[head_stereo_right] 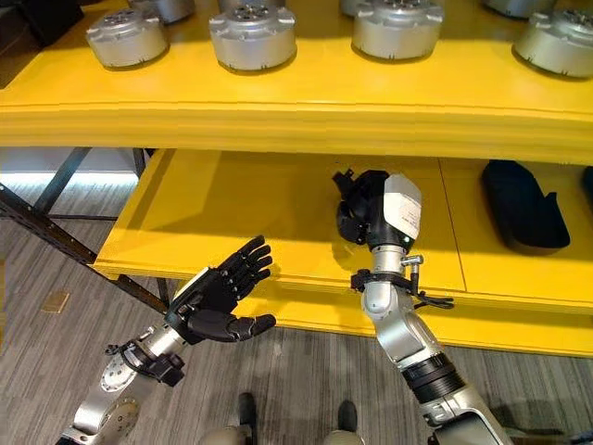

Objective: Move parts from the plastic box to the shelf.

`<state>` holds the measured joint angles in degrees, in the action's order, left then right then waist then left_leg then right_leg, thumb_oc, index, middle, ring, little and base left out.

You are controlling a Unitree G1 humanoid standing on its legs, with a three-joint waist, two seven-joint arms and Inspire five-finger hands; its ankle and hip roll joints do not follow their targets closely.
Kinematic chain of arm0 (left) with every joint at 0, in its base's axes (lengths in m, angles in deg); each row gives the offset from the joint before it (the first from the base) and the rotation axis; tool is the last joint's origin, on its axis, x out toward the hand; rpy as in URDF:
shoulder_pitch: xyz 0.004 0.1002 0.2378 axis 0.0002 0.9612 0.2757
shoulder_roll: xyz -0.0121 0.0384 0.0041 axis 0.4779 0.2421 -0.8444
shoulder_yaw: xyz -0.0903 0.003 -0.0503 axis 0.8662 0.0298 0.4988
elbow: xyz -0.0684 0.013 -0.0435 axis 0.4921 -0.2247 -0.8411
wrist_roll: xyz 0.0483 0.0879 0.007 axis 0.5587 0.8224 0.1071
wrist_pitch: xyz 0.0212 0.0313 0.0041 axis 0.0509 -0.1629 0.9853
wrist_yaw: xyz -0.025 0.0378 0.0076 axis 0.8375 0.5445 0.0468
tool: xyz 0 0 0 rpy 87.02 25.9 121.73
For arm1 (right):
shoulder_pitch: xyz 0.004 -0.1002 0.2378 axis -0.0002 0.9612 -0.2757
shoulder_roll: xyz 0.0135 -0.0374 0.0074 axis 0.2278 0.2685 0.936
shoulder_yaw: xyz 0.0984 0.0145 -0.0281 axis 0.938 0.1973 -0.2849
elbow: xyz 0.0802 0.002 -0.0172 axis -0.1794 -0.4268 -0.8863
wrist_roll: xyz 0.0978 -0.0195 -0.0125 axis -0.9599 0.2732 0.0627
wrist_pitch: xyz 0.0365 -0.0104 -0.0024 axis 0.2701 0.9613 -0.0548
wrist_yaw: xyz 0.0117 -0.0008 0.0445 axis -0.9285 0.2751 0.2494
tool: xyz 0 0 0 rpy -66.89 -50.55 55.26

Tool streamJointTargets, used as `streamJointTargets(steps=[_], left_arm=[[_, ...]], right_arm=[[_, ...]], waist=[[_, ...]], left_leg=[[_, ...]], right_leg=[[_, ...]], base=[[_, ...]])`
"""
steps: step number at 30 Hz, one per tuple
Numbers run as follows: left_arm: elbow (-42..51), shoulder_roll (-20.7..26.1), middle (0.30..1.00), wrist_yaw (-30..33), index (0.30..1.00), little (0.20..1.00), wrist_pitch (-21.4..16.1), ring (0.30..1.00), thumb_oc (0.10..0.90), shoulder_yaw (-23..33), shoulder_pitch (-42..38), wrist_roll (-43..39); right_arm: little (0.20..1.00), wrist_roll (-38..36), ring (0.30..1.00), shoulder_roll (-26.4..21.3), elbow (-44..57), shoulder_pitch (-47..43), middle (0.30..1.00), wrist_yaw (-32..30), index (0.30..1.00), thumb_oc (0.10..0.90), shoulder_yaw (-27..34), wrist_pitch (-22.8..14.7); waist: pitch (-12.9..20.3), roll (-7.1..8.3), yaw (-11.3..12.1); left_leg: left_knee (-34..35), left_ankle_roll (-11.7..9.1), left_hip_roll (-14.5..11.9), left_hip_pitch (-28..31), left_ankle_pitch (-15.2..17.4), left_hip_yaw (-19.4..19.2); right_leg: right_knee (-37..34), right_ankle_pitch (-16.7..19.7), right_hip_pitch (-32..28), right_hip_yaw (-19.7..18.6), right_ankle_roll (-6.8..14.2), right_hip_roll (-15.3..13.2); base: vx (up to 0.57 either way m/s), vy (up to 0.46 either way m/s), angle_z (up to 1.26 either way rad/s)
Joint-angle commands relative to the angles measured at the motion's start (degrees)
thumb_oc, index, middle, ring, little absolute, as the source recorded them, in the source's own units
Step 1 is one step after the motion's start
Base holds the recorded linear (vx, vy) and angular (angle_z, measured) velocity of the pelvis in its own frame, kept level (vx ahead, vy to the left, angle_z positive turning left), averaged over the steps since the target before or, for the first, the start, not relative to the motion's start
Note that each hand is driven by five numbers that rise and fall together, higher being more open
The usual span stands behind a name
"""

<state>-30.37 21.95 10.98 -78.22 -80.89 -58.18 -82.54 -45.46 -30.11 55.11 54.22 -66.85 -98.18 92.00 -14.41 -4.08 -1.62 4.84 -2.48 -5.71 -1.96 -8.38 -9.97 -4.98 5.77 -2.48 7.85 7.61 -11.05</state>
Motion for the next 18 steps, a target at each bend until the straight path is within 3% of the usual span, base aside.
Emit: streamJointTargets(steps=[1, 18], left_arm=[[5.9, -0.4, 1.0, -1.3, 1.0, 1.0, -4.4, 1.0, 0.9, 0.6, -4.7, -4.0], [8.1, -1.7, 1.0, 0.6, 1.0, 1.0, -3.6, 1.0, 0.9, 0.1, -3.1, -3.9]], right_arm=[[0.3, 5.7, 0.3, -4.0, 3.2, -9.6, 0.3, -2.4, 0.3, 0.4, 5.4, -1.0], [0.3, 10.5, 0.3, -9.4, -1.8, -7.1, 0.3, 2.2, 0.3, 0.4, 9.3, 0.3]], waist=[[2.0, -0.95, 0.4], [-0.1, -2.75, -1.5]], left_leg=[[0.2, -1.0, -0.5, 4.4, 6.2, 1.2], [-3.1, -0.8, 0.0, 4.9, 6.6, 1.4]], right_leg=[[6.2, -5.8, 1.2, -1.7, -2.2, 1.5], [12.7, -9.5, 1.9, -3.1, -3.8, 2.2]], base=[[-0.14, 0.049, -0.03], [-0.02, 0.005, -0.04]])
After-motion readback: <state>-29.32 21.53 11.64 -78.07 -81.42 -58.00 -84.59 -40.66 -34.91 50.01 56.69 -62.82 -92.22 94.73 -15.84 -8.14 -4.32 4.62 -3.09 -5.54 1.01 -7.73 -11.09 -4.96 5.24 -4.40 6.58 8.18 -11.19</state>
